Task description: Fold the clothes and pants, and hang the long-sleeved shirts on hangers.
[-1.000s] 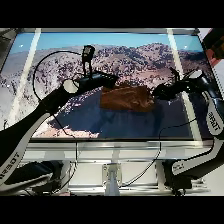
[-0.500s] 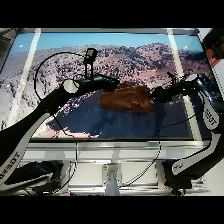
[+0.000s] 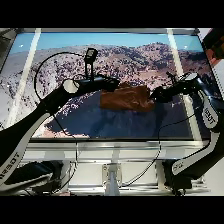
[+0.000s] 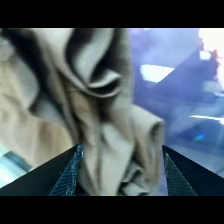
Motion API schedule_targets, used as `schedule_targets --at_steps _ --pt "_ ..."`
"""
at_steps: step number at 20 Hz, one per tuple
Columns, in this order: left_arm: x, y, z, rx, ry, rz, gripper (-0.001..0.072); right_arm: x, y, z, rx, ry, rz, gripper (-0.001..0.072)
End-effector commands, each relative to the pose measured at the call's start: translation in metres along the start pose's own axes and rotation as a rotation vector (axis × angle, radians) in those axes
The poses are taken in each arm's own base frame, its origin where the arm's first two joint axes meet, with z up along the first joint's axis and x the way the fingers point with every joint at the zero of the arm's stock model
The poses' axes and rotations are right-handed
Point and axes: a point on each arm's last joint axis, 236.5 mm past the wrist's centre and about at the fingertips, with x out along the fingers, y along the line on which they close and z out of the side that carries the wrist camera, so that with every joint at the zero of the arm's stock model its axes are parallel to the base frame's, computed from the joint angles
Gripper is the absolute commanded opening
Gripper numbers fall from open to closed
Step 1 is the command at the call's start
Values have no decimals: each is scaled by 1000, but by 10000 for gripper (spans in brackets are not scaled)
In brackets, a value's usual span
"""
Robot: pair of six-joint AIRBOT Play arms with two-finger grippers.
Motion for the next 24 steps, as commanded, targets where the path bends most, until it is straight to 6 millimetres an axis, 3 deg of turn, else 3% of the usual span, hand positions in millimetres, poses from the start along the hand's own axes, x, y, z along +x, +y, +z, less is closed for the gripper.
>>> schedule_targets --at_steps 1,4,10,17,18,19,20,21,24 --pt "0 0 0 0 0 1 597 6 21 0 29 15 119 582" --pt "0 0 0 0 0 1 597 11 24 10 48 -19 154 584" --pt "0 1 0 -1 0 1 597 19 29 10 32 -14 150 625" --pt "0 0 0 0 -1 1 597 72 78 17 -111 -34 82 618" --pt "0 0 0 0 -1 1 597 78 85 17 -133 -36 76 579" --pt "0 1 0 0 -1 2 597 83 90 16 -150 -37 71 415" --pt "-1 3 2 4 -4 5 598 86 93 16 -158 -37 68 172" --pt "-3 7 4 0 -10 13 598 87 95 16 -165 -37 68 24" --pt "-21 32 24 -18 -59 60 599 75 95 21 -198 -64 66 11"
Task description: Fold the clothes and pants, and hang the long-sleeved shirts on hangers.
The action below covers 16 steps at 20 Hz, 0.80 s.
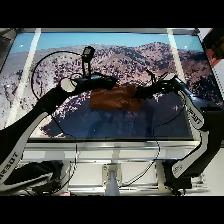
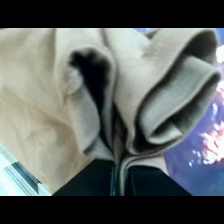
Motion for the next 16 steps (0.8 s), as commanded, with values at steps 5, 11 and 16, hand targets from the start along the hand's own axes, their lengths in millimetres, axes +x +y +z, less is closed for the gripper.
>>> schedule_targets --at_steps 5,11,16 --pt "-82 68 78 -23 -206 153 599 -100 -7 49 -28 -283 -62 11" --pt "-139 108 112 -44 -321 258 599 -293 -88 39 123 -628 -316 11" --pt "-139 110 111 -46 -319 262 599 -427 -202 -65 569 -834 -512 11"
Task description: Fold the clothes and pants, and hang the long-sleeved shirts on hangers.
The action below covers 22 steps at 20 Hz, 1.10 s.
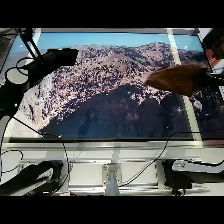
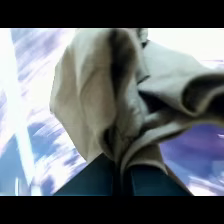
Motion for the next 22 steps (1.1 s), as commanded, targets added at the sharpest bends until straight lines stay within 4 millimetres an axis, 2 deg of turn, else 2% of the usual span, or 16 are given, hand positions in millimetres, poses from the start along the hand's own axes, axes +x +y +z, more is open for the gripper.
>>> schedule_targets --at_steps 1,4,5,7,9,10,11,12,13,17,19,21,22 --pt "-3 4 4 -2 -9 9 599 -76 -121 7 257 -107 -227 11" --pt "-3 4 4 -2 -9 9 599 -124 -206 -23 484 -130 -401 11" --pt "-3 4 4 -2 -9 9 599 -135 -225 -37 561 -128 -441 11" --pt "-3 4 4 -2 -9 9 599 -146 -253 -74 722 -85 -509 11" --pt "-3 4 4 -2 -9 9 598 -145 -264 -110 806 -7 -554 13" --pt "-3 4 4 -2 -9 9 599 -142 -266 -122 814 25 -564 81" --pt "-3 4 4 -2 -9 9 599 -139 -268 -132 811 52 -580 343" --pt "-3 4 4 -3 -9 9 599 -136 -269 -138 806 68 -583 649" --pt "-3 4 4 -2 -9 9 599 -135 -270 -140 798 76 -584 697" --pt "-3 4 4 -2 -9 9 599 -130 -259 -140 773 103 -536 681" --pt "-3 4 4 -2 -9 9 599 -107 -227 -121 677 108 -405 657" --pt "-3 4 4 -2 -9 9 599 -75 -180 -96 534 117 -287 581" --pt "-3 4 4 -2 -9 9 599 -57 -151 -87 451 132 -239 581"
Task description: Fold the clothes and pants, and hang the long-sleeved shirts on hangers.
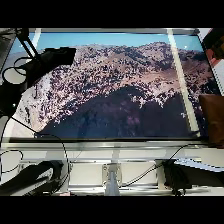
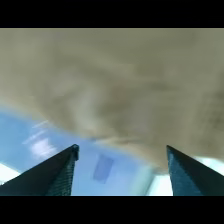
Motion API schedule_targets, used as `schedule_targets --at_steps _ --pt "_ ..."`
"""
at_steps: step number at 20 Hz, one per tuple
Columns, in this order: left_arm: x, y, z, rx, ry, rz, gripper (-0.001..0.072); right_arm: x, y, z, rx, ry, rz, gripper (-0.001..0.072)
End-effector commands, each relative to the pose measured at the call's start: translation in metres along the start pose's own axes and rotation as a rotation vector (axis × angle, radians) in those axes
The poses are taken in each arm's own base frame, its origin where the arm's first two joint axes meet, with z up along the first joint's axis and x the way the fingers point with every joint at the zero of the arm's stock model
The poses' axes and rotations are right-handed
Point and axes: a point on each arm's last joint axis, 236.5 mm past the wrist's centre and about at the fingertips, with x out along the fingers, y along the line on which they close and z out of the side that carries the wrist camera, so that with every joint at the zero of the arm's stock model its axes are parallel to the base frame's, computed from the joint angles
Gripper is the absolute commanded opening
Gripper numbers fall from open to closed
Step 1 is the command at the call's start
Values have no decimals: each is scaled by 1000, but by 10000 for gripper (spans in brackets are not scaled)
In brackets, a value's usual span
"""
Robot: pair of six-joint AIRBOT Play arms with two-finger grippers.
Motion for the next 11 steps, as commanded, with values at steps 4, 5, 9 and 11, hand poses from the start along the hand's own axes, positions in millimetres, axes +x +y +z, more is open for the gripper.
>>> schedule_targets --at_steps 4,5,9,11 --pt "0 0 1 0 -1 1 599 22 192 -76 -602 49 152 539" --pt "0 0 1 0 -1 1 599 19 221 -92 -711 33 151 539" --pt "0 0 1 0 -1 1 599 -7 290 -126 -1015 -77 113 533" --pt "0 0 1 0 -1 1 599 -18 305 -129 -1043 -116 111 311"
